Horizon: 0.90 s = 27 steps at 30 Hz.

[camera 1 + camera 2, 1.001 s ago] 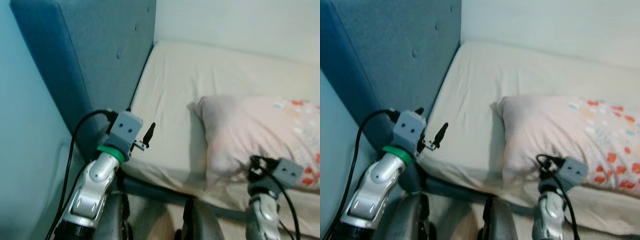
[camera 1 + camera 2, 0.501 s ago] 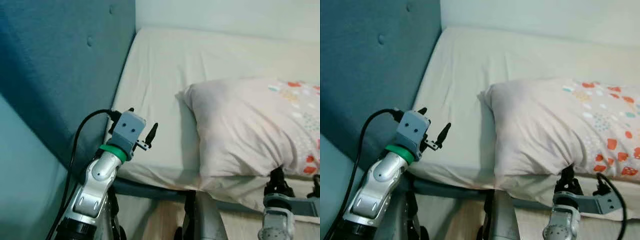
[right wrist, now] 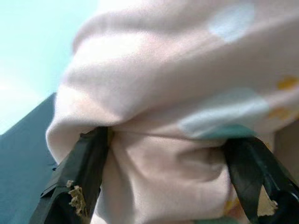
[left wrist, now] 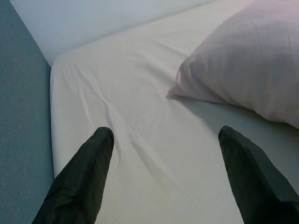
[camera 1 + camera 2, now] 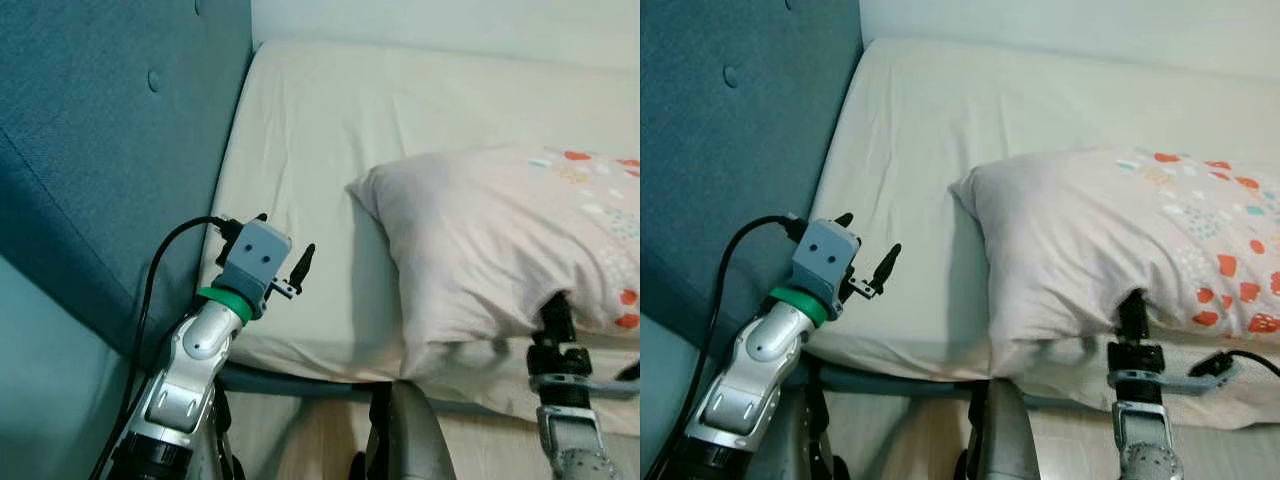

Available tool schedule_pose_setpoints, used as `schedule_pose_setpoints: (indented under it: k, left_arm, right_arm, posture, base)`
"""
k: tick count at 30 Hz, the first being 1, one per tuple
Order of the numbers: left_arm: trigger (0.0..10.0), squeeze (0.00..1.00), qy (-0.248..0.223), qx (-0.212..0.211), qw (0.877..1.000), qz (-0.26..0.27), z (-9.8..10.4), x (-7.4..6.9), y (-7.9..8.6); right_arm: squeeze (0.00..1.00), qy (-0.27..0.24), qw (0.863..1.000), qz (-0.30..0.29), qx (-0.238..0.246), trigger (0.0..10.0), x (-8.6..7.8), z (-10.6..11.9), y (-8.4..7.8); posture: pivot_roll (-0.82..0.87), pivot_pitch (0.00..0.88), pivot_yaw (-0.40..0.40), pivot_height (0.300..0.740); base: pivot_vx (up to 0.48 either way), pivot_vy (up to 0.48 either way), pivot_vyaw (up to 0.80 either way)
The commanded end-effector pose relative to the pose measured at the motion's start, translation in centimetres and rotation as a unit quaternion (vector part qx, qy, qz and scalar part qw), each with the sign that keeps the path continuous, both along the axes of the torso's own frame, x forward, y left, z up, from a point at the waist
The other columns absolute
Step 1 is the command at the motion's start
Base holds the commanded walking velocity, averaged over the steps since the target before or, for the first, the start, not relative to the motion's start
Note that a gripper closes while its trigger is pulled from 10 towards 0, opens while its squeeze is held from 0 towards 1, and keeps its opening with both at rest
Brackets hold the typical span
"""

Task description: Clean up the room

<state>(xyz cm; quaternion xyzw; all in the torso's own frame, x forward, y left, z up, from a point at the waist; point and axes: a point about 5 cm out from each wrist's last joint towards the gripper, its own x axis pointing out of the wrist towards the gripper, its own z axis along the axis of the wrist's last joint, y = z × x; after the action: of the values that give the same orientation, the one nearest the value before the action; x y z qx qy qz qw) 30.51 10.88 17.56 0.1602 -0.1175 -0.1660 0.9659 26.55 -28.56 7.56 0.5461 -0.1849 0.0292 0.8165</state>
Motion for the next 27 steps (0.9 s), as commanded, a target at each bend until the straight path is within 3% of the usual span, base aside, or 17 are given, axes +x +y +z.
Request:
schedule_pose_setpoints:
  k: [1,3,4,6,7,12,15,18,19,20,21,22,23,25,27]
  left_arm:
    - [10.0,0.00,0.009,0.008,1.000,-0.002,-0.6,-0.1,-0.1]
    - [10.0,0.00,0.009,0.009,1.000,-0.003,-0.6,-0.1,-0.1]
    - [10.0,0.00,0.009,0.009,1.000,-0.003,-0.5,-0.1,-0.1]
    - [10.0,0.00,0.009,0.009,1.000,-0.003,-0.5,-0.1,-0.1]
    - [10.0,0.00,0.008,0.010,1.000,-0.003,-0.4,0.0,-0.1]
    - [10.0,0.00,0.007,0.010,1.000,0.000,-0.3,0.0,0.1]
    - [10.0,0.00,0.007,0.011,1.000,0.001,-0.3,0.0,0.1]
    - [10.0,0.00,0.007,0.011,1.000,0.001,-0.3,0.0,0.1]
    - [10.0,0.00,0.007,0.010,1.000,0.002,-0.3,0.0,0.1]
    - [10.0,0.00,0.007,0.010,1.000,0.002,-0.3,0.0,0.1]
    - [10.0,0.00,0.006,0.010,1.000,0.002,-0.3,0.0,0.1]
    - [10.0,0.00,0.006,0.009,1.000,0.003,-0.3,0.1,0.1]
    - [10.0,0.00,0.006,0.009,1.000,0.003,-0.3,0.1,0.1]
    - [10.0,0.00,0.007,0.008,1.000,0.003,-0.3,0.1,0.0]
    - [10.0,0.00,0.007,0.007,1.000,0.004,-0.3,0.2,0.0]
  right_arm:
    - [0.49,0.003,1.000,-0.018,0.008,10.0,0.5,0.0,-0.8]
    - [0.49,0.003,1.000,-0.023,0.009,10.0,0.7,0.1,-1.0]
    - [0.00,0.014,0.999,-0.032,0.021,10.0,1.1,0.1,-1.4]
    - [0.00,0.021,0.999,-0.038,0.031,10.0,1.4,0.1,-1.6]
    - [0.00,0.063,0.995,-0.060,0.049,10.0,2.1,-0.2,-2.2]
    - [0.00,0.125,0.984,-0.114,0.057,10.0,3.0,-0.1,-3.0]
    - [0.00,0.108,0.983,-0.138,0.055,10.0,3.9,1.5,-3.7]
    - [0.00,0.108,0.983,-0.138,0.055,10.0,3.9,1.5,-3.7]
    - [0.00,0.084,0.985,-0.149,0.037,6.5,4.6,3.1,-4.3]
    - [0.00,0.084,0.985,-0.149,0.037,6.5,4.6,3.1,-4.3]
    - [0.00,0.071,0.984,-0.164,0.008,0.0,5.1,4.7,-4.9]
    - [0.00,0.061,0.980,-0.186,-0.039,0.0,5.6,6.8,-5.7]
    - [0.00,0.061,0.980,-0.186,-0.039,0.0,5.6,6.8,-5.7]
    - [0.00,0.048,0.968,-0.222,-0.106,0.0,5.9,9.9,-7.2]
    - [0.00,0.051,0.962,-0.238,-0.127,0.0,5.8,10.7,-7.7]
  posture:
    - [0.12,0.136,-0.016,0.545]
    - [0.12,0.136,-0.016,0.545]
    - [0.13,0.130,-0.004,0.545]
    - [0.13,0.130,-0.004,0.545]
    - [0.13,0.130,-0.004,0.545]
    - [0.15,0.130,-0.003,0.545]
    - [0.15,0.130,-0.003,0.545]
    - [0.15,0.130,-0.003,0.545]
    - [0.15,0.127,-0.003,0.545]
    - [0.15,0.127,-0.003,0.545]
    - [0.15,0.127,-0.003,0.545]
    - [0.14,0.126,-0.004,0.545]
    - [0.14,0.126,-0.004,0.545]
    - [0.14,0.125,-0.007,0.545]
    - [0.14,0.125,-0.007,0.545]
  base:
    - [0.000,0.000,0.00]
    - [0.000,0.000,0.00]
    - [0.000,0.000,0.00]
    - [0.000,0.000,0.00]
    - [0.000,0.000,0.00]
    - [0.000,0.000,0.00]
    - [0.000,0.000,0.00]
    - [0.000,0.000,0.00]
    - [0.000,0.000,0.00]
    - [0.000,0.000,0.00]
    - [0.000,0.000,0.00]
    - [0.000,0.000,0.00]
    - [0.000,0.000,0.00]
    - [0.000,0.000,0.00]
    - [0.000,0.000,0.00]
